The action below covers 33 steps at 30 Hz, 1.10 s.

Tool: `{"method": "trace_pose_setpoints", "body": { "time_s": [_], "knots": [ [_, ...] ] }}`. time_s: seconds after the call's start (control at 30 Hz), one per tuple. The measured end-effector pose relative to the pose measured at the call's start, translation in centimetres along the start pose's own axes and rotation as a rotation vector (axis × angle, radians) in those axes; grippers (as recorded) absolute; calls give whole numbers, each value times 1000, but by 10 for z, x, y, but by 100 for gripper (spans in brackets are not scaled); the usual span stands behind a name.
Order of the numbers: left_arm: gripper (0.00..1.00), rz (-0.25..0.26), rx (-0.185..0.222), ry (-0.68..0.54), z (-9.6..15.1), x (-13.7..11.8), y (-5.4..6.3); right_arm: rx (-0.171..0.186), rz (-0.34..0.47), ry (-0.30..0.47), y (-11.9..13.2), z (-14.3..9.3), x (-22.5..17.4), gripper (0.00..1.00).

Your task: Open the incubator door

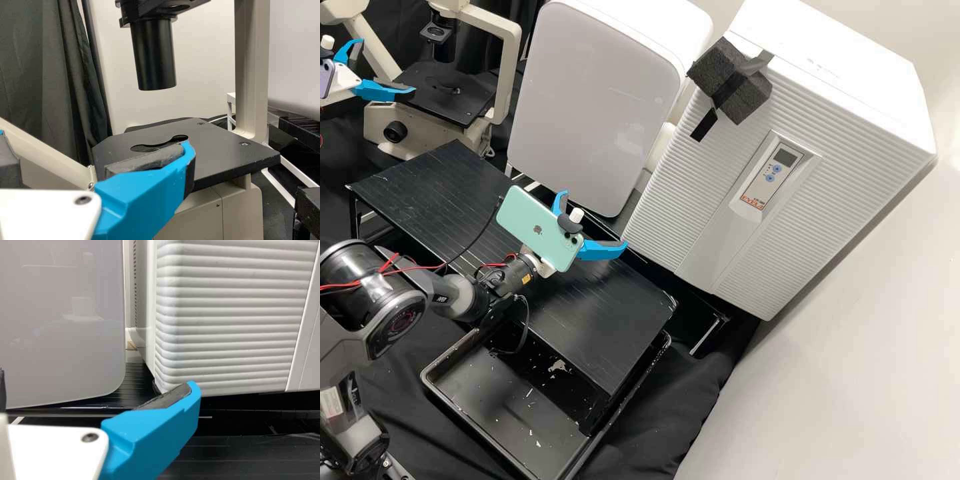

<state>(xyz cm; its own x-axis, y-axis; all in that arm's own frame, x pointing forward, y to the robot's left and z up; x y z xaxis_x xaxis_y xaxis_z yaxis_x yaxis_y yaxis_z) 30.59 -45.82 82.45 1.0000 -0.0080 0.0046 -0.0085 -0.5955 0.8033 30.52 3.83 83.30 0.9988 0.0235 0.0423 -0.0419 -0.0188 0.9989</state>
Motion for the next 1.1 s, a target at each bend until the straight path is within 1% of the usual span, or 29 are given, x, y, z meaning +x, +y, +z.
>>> {"method": "trace_pose_setpoints", "body": {
  "time_s": [0.37, 0.47, 0.53, 0.7, 0.73, 0.83, 0.9, 0.97, 1.1],
  "knots": [
    [100, 0, 0, 0, 0, 0, 0, 0, 2, -1, 0, 1, 0, 100],
    [100, 0, 0, 0, 0, 0, 0, -5, 21, -16, 6, 6, -6, 100],
    [100, 0, 0, 0, 0, 0, 0, 2, 49, -22, 16, 9, -11, 100],
    [100, 0, 0, 0, 0, 0, 0, 60, 144, -7, 46, 10, -21, 100],
    [100, 0, 0, 0, 0, 0, 0, 67, 159, -1, 51, 9, -22, 100],
    [100, 0, 0, 0, 0, 0, 0, 71, 216, 29, 69, 3, -21, 100],
    [100, 0, 0, 0, 0, 0, 0, 83, 262, 59, 83, -4, -21, 100],
    [100, 0, 0, 0, 0, 0, 0, 75, 302, 92, 96, -13, -19, 100],
    [100, 0, 0, 0, 0, 0, 0, 73, 337, 134, 113, -29, -14, 100]
  ]
}}
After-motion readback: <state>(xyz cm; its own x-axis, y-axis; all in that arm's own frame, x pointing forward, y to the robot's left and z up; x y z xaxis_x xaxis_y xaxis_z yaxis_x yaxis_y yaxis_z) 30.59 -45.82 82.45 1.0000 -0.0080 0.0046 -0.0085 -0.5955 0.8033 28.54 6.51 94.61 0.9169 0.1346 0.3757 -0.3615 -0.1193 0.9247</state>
